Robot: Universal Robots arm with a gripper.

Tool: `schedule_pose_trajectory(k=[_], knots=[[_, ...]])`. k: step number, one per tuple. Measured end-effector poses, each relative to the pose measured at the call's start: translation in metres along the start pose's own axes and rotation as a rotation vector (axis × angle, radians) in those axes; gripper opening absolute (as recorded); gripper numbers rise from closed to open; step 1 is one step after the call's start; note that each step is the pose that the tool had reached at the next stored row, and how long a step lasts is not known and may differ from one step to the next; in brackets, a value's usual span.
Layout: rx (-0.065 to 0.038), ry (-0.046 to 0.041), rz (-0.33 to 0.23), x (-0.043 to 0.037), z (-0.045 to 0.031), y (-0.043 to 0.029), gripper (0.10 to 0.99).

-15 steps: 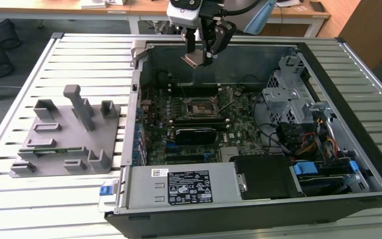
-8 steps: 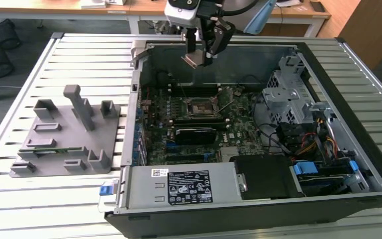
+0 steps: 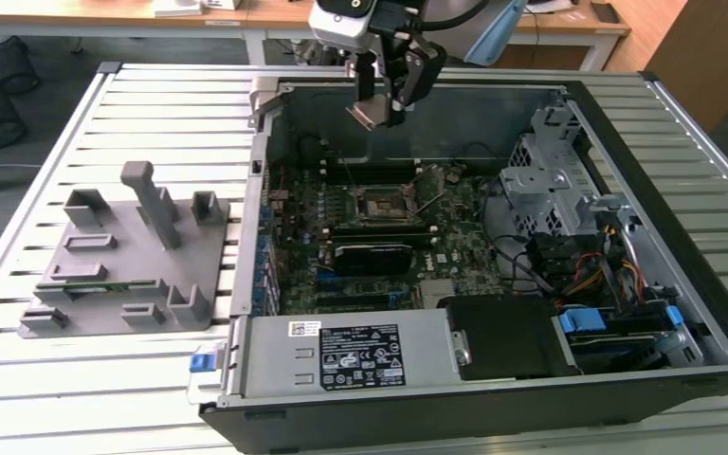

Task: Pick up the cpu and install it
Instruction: 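Place the cpu into insertion slot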

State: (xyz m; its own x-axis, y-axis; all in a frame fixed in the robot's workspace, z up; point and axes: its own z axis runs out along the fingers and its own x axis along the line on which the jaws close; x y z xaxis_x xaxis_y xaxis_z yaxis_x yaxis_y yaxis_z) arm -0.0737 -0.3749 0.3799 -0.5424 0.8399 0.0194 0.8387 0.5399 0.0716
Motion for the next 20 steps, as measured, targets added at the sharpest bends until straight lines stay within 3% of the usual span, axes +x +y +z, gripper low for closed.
schedule_pose_trajectory(k=[20], knots=[[-0.002,-0.0102,0.126,0.0000,0.0003,0.0000,0.533]])
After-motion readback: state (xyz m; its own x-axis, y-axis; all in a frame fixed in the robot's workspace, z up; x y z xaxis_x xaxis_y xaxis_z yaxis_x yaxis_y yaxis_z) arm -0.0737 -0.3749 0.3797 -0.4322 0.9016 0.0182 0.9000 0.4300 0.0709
